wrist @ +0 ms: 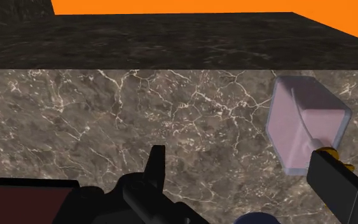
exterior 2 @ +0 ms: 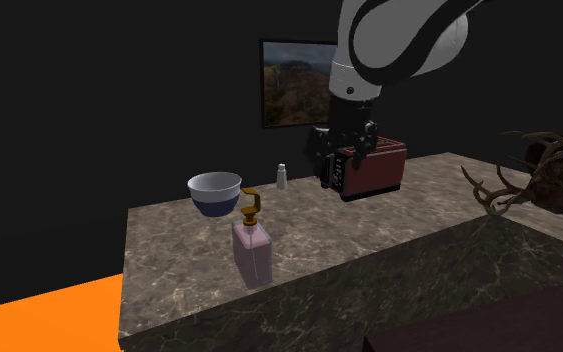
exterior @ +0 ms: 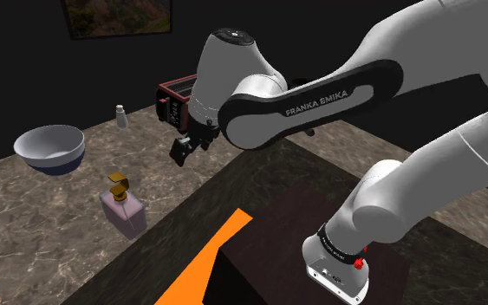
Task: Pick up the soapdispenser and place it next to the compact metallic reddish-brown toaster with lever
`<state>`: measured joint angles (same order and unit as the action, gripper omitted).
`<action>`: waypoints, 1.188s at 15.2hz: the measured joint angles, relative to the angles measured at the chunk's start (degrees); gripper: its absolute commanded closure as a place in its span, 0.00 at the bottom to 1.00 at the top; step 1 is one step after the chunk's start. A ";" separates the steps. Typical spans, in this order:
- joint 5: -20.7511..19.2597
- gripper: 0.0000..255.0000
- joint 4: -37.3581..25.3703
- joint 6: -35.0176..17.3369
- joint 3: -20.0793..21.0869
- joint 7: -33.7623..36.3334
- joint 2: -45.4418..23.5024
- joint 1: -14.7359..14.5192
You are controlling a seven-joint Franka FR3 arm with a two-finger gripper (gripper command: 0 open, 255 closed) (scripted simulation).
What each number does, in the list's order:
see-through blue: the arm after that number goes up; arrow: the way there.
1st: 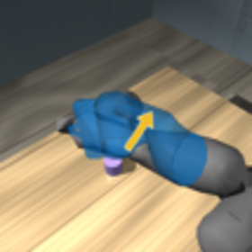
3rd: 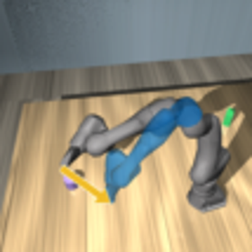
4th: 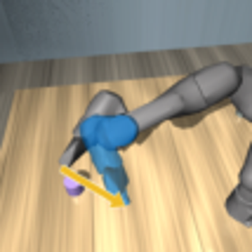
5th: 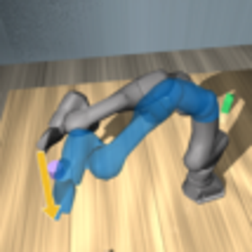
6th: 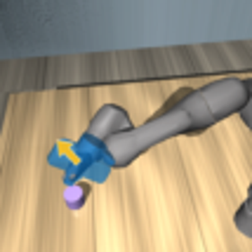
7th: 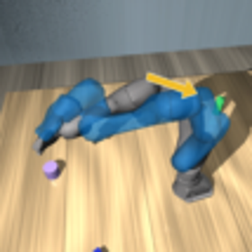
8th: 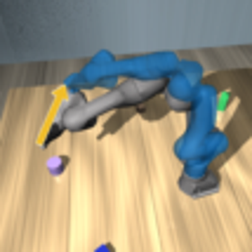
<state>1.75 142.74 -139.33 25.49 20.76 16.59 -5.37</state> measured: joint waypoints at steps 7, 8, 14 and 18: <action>-12.64 0.00 -6.08 -8.09 6.30 13.85 -15.65 1.68; -15.74 0.00 -7.82 -8.63 6.69 16.72 -18.56 1.46; -31.19 0.00 -17.51 -10.51 3.89 30.45 -33.46 -4.35; -36.58 0.00 -22.63 -11.19 1.14 35.16 -40.21 -8.47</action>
<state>-34.83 120.11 -150.52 26.63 55.92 -23.62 -13.84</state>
